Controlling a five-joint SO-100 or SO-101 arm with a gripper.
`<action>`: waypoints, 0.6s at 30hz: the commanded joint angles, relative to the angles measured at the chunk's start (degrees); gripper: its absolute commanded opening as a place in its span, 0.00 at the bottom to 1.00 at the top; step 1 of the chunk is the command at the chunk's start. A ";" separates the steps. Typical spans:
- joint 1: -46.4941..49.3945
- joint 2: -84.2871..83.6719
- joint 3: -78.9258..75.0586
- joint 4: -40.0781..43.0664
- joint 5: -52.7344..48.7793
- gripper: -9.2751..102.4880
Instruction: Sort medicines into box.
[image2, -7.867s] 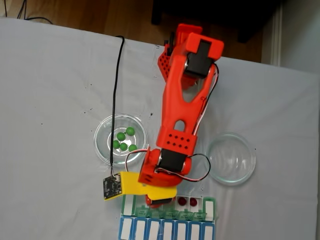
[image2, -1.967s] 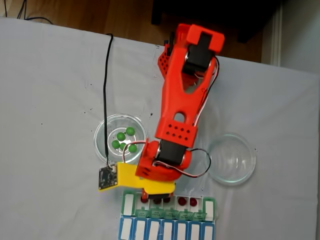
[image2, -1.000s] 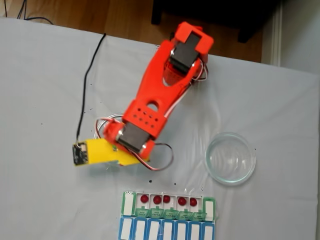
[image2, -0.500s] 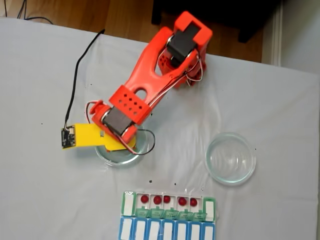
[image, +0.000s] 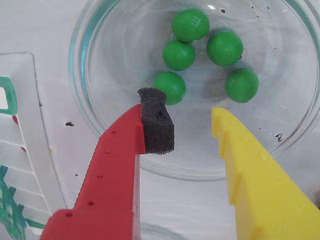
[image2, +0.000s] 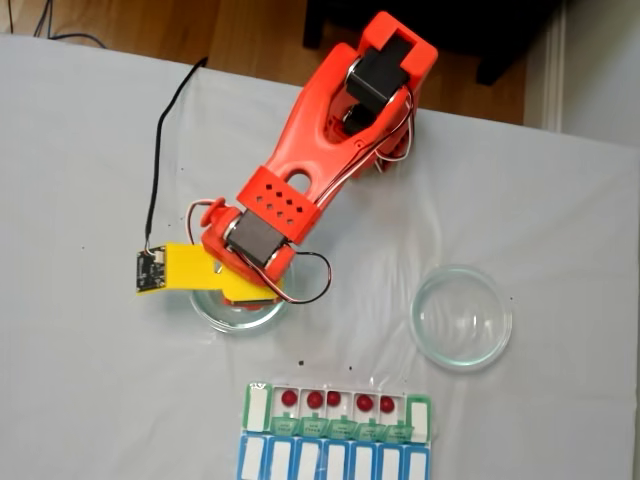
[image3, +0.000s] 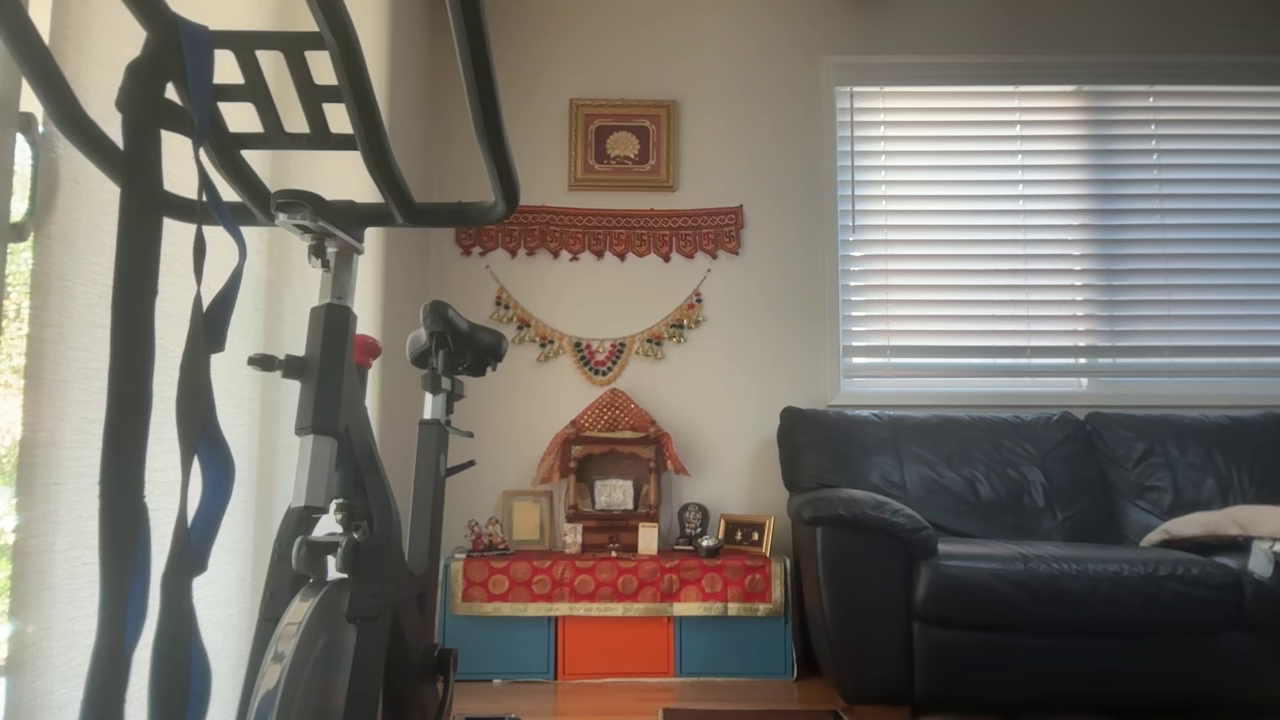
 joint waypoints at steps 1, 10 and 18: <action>-1.05 4.83 0.53 -1.76 0.88 0.23; -2.20 4.92 4.92 -7.29 3.16 0.28; -2.81 3.96 5.54 -8.09 3.60 0.30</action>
